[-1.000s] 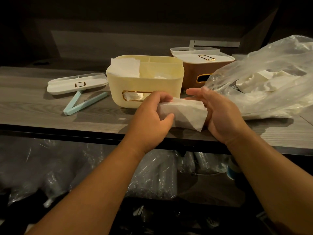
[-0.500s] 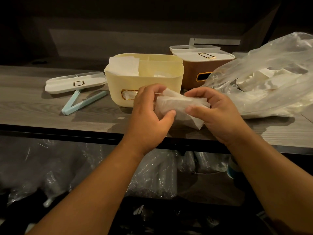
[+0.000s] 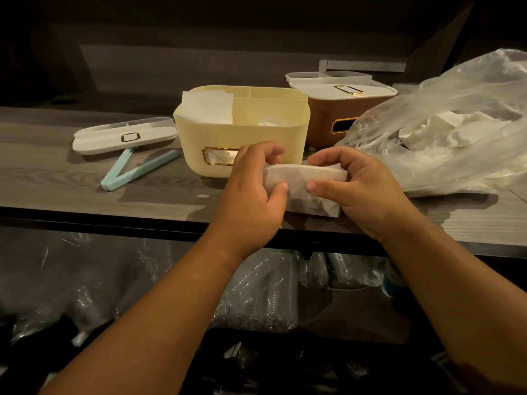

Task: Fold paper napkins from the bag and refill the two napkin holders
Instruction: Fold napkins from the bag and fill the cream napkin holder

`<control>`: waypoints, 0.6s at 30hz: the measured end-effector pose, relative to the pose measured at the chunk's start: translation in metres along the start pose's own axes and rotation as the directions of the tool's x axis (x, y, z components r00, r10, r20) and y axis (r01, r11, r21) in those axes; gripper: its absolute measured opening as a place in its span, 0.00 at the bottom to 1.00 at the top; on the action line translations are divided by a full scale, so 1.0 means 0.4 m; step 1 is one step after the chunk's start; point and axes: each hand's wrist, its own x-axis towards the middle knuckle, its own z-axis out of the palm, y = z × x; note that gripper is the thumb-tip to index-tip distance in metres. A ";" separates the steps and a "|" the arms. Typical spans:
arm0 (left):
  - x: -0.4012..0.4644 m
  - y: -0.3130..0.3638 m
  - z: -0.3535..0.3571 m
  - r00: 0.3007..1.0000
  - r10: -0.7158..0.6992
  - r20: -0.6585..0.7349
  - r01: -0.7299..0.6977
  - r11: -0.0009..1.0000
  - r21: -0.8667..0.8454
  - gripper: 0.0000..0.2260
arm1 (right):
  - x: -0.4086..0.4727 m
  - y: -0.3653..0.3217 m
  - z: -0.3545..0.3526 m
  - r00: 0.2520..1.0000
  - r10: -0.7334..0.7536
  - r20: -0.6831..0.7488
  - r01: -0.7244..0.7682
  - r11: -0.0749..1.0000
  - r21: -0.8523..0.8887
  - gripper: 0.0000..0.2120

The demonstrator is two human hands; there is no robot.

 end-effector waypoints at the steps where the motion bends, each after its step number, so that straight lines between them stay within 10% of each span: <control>1: 0.000 0.002 -0.001 1.000 0.001 0.009 -0.001 1.000 -0.002 0.19 | -0.001 -0.002 0.001 1.000 -0.004 -0.003 0.004 1.000 -0.008 0.15; 11: 0.004 0.001 -0.013 0.979 -0.073 0.190 0.088 0.994 -0.071 0.24 | -0.018 -0.029 0.013 0.997 0.043 0.069 -0.039 0.998 -0.059 0.21; 18: -0.004 0.018 -0.014 0.993 -0.097 0.066 0.104 0.987 -0.120 0.18 | -0.015 -0.028 0.015 0.998 0.062 0.029 -0.060 0.996 -0.058 0.25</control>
